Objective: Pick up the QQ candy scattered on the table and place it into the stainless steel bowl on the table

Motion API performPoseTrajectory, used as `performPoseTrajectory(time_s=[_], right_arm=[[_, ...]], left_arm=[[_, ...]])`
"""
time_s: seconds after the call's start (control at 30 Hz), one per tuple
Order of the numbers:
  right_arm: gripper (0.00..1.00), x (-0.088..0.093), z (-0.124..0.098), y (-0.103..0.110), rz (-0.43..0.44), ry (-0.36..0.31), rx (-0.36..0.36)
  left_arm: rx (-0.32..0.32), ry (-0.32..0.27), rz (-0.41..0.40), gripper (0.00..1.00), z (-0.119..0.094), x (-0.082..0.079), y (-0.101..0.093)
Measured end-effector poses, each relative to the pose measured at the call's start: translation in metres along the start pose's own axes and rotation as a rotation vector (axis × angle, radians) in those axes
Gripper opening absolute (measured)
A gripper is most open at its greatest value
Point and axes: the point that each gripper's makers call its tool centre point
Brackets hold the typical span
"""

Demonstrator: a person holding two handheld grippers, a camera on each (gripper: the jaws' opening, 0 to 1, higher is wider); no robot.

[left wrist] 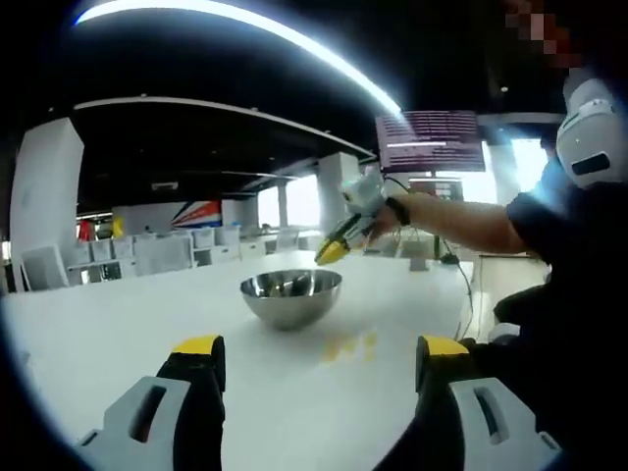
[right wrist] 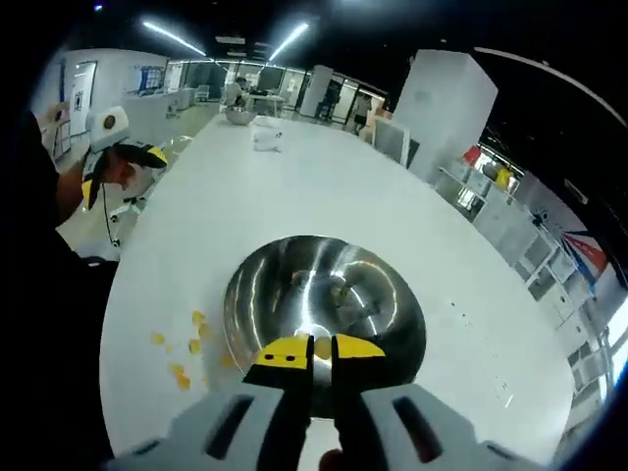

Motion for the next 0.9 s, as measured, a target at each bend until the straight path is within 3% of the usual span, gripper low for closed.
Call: performPoseTrajectory(time_s=[0.2,0.53,0.7,0.9], right_arm=[[0.09,0.008,0.012,0.005,-0.029,0.082,-0.017],[0.11,0.009,0.009,0.016,-0.013,0.086,-0.037],[0.2,0.009,0.002,0.022,-0.011,0.088,-0.033],[0.21,0.007,0.0,0.021,-0.008,0.081,-0.033]], left_arm=[[-0.003,0.0,-0.007,0.8,-0.001,0.002,0.004],[-0.006,-0.003,-0.016,0.79,0.0,0.004,0.008],[0.001,-0.007,-0.014,0.79,0.002,0.002,0.006],[-0.002,-0.009,-0.012,0.79,0.002,0.0,0.006]])
Point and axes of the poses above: the point that each gripper's makers call its tool centre point, and the gripper's own axes: z roughly forward along the fingers, y roughly to its left, x roughly out of its underside, and after that the axes turned 5 degrees about -z, right-handed
